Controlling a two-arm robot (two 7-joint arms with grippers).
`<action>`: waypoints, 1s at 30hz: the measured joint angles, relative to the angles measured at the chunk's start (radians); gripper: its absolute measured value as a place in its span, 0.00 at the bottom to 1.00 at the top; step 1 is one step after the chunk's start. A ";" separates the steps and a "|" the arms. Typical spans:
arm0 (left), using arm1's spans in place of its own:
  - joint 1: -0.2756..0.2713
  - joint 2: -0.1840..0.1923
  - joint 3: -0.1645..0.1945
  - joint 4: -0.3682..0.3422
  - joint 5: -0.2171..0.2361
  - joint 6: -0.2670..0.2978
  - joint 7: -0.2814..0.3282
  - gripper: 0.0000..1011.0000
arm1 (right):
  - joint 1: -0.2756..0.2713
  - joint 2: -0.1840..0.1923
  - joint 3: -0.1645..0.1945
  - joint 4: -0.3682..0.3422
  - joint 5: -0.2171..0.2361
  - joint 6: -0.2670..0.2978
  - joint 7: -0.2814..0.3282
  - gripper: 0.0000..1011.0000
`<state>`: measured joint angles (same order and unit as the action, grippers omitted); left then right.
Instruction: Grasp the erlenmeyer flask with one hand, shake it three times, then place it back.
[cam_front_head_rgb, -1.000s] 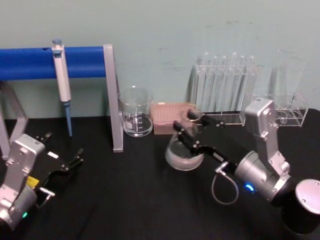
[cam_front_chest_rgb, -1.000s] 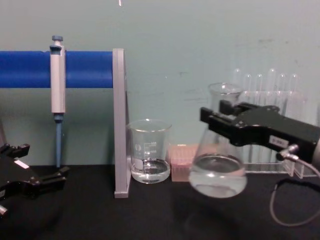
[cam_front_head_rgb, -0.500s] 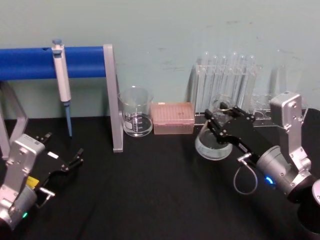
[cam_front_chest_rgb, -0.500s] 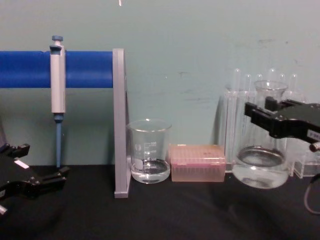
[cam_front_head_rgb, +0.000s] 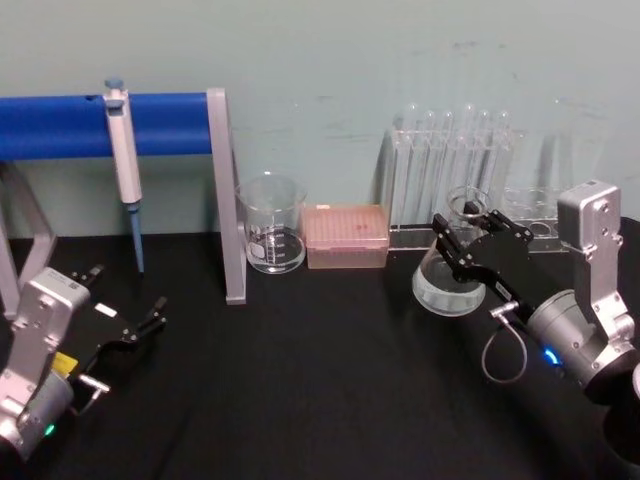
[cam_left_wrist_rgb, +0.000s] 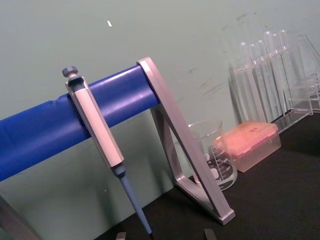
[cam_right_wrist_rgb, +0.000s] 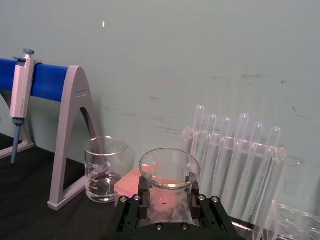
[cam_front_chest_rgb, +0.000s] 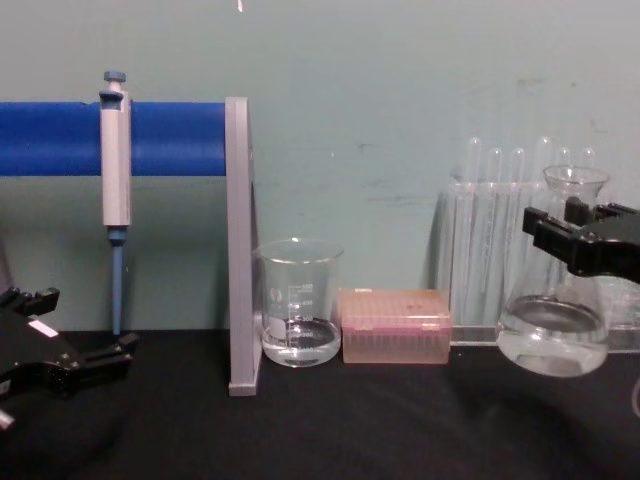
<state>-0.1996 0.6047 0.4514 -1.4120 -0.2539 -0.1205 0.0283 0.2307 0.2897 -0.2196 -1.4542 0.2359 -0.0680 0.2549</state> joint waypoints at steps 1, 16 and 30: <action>0.000 0.000 0.000 0.000 0.000 0.000 0.000 0.99 | 0.002 -0.003 0.002 0.003 -0.002 0.000 0.002 0.45; 0.000 0.000 0.000 0.000 0.000 0.000 0.000 0.99 | 0.034 -0.018 -0.028 0.027 0.004 -0.002 0.081 0.45; 0.000 0.000 0.000 0.000 0.000 0.000 0.000 0.99 | 0.066 -0.014 -0.120 0.035 0.048 -0.016 0.194 0.45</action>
<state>-0.1995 0.6047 0.4514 -1.4120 -0.2539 -0.1205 0.0283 0.2967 0.2758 -0.3398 -1.4195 0.2842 -0.0842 0.4494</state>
